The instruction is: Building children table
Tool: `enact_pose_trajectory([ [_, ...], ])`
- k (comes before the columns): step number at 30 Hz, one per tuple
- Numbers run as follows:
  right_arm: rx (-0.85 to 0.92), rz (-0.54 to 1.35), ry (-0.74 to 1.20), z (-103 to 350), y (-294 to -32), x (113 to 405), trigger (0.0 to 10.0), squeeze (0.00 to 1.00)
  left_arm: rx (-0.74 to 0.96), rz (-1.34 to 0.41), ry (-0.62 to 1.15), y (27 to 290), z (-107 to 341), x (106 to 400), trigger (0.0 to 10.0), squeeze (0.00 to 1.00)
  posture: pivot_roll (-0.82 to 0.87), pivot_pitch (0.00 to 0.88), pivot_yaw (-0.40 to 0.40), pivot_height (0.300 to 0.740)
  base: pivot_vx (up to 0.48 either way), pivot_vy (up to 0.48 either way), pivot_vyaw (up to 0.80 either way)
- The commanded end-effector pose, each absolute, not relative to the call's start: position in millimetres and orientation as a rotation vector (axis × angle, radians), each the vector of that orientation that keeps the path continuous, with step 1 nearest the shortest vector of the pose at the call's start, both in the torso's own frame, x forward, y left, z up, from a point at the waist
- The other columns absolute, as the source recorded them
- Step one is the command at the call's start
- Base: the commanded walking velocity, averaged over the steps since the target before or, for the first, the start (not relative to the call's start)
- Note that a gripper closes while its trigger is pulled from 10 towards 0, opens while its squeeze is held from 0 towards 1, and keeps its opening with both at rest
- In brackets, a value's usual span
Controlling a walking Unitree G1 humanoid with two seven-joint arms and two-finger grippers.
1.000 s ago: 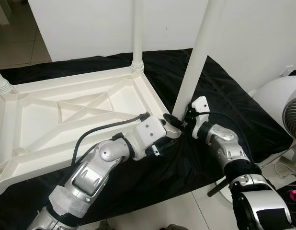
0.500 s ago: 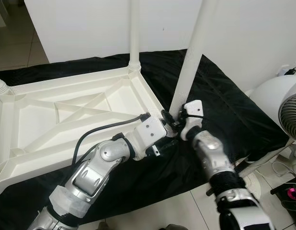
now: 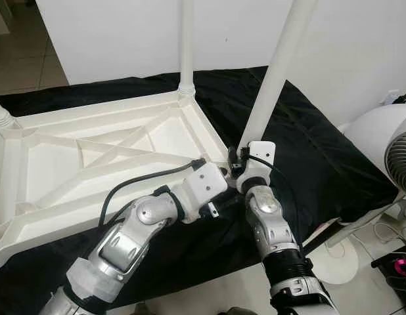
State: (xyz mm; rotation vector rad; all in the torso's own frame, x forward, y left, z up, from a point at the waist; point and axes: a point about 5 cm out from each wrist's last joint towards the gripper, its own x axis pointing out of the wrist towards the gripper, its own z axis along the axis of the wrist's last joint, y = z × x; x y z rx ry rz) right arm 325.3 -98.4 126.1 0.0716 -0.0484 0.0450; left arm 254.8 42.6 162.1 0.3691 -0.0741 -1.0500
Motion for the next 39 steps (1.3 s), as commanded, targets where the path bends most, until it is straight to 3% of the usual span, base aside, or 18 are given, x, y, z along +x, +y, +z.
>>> enact_pose_trajectory([
  [1, 0.071, 0.02, 0.026, 111, -102, 321, 10.0, 0.0, 0.392, -1.087, -0.074, 40, 160, 251, 10.0, 0.0, -0.06, 0.0, -0.018, 0.74, 0.0, 0.0, 0.0],
  [12, 0.051, -0.014, 0.023, 114, -101, 316, 10.0, 0.0, 0.399, -1.088, -0.076, 41, 160, 251, 10.0, 0.0, -0.06, 0.0, -0.022, 0.74, 0.0, 0.0, 0.0],
  [13, 0.059, 0.011, 0.002, 116, -104, 315, 10.0, 1.0, 0.397, -1.086, -0.077, 41, 159, 250, 10.0, 0.0, -0.07, 0.0, -0.035, 0.74, 0.0, 0.0, 0.0],
  [25, 0.032, 0.215, -0.125, 129, -135, 306, 10.0, 1.0, 0.389, -1.087, -0.102, 38, 164, 254, 10.0, 0.0, -0.07, 0.0, -0.03, 0.74, 0.0, 0.0, 0.0],
  [26, 0.034, 0.235, -0.12, 127, -141, 305, 10.0, 0.36, 0.382, -1.096, -0.101, 39, 164, 253, 10.0, 0.0, -0.06, 0.0, -0.021, 0.74, 0.0, 0.0, 0.0],
  [28, 0.04, 0.245, -0.117, 126, -145, 305, 10.0, 0.36, 0.375, -1.103, -0.1, 40, 164, 252, 10.0, 0.0, -0.06, 0.0, -0.021, 0.74, 0.0, 0.0, 0.0],
  [29, 0.03, 0.269, -0.11, 124, -149, 305, 10.0, 0.0, 0.377, -1.115, -0.09, 41, 163, 252, 10.0, 0.0, -0.06, 0.0, -0.023, 0.74, 0.0, 0.0, 0.0],
  [32, 0.021, 0.286, -0.105, 123, -151, 305, 10.0, 0.0, 0.38, -1.121, -0.082, 41, 162, 252, 10.0, 0.0, -0.06, 0.0, -0.023, 0.74, 0.0, 0.0, 0.0],
  [39, -0.063, 0.516, -0.08, 129, -173, 319, 10.0, 0.0, 0.39, -1.182, -0.074, 51, 163, 254, 10.0, 0.0, -0.08, 0.0, -0.006, 0.74, 0.0, 0.0, 0.0],
])
